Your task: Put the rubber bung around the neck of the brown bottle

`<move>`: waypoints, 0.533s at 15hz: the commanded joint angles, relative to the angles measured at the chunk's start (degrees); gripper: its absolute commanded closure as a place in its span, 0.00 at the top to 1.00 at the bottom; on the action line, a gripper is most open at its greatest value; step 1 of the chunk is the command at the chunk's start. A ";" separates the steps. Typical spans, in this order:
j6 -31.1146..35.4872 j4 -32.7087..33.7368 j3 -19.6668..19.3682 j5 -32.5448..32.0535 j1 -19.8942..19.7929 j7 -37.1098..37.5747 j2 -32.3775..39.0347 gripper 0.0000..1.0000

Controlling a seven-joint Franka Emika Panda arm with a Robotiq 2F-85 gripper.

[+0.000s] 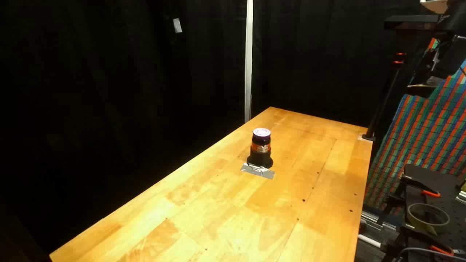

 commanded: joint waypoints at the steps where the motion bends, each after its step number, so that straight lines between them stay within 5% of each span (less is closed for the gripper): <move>1: -0.34 0.18 0.74 0.77 -0.92 -0.68 0.09 1.00; 8: 4.30 0.48 1.27 0.73 -1.20 -0.67 2.40 1.00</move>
